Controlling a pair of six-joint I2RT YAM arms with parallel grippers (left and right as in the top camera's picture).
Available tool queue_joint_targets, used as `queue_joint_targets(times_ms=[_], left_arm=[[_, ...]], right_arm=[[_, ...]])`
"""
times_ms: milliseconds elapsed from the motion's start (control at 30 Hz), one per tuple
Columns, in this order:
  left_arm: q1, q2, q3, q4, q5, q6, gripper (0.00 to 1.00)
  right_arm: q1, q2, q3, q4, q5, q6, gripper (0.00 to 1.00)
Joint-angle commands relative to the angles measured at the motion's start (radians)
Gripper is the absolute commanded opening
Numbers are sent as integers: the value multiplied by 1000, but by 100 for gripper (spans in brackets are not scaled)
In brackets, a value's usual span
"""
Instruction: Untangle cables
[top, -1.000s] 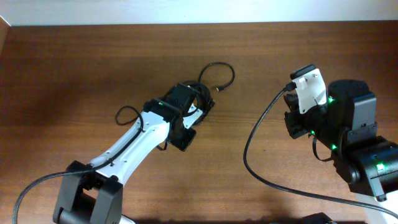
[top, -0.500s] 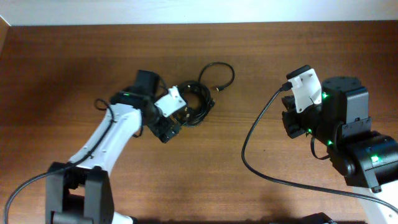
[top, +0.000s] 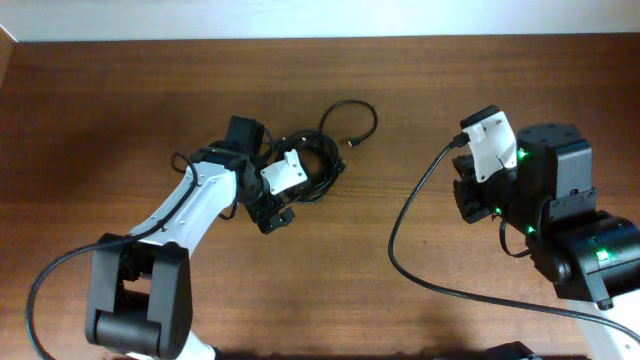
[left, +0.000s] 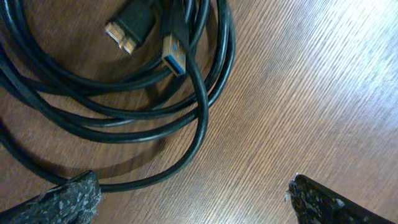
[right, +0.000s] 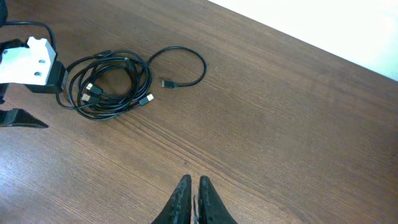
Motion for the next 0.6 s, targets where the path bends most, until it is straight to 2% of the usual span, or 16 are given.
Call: queue_joint_targets(times_ms=[0,200,233,267,433,567], left_arm=[[2,52,-38,38,-27,24,99],[1,163,-39,64,-26,23,98],[1,163,-39,66,-27,17,33],[1,163,-39,67,-26,9,0],[-7,160,-22,60,-21,-54,0],[-35,97,160,-103,47,-165,0]], right_arm=[[6,1,16,-9,-14,3,5],[6,1,16,-9,-14,3,5],[5,2,16,-9,-14,3,5],[6,2,16,-9,-14,3,5],[5,2,16,-8,-14,2,6],[5,2,16,-8,-14,0,5]])
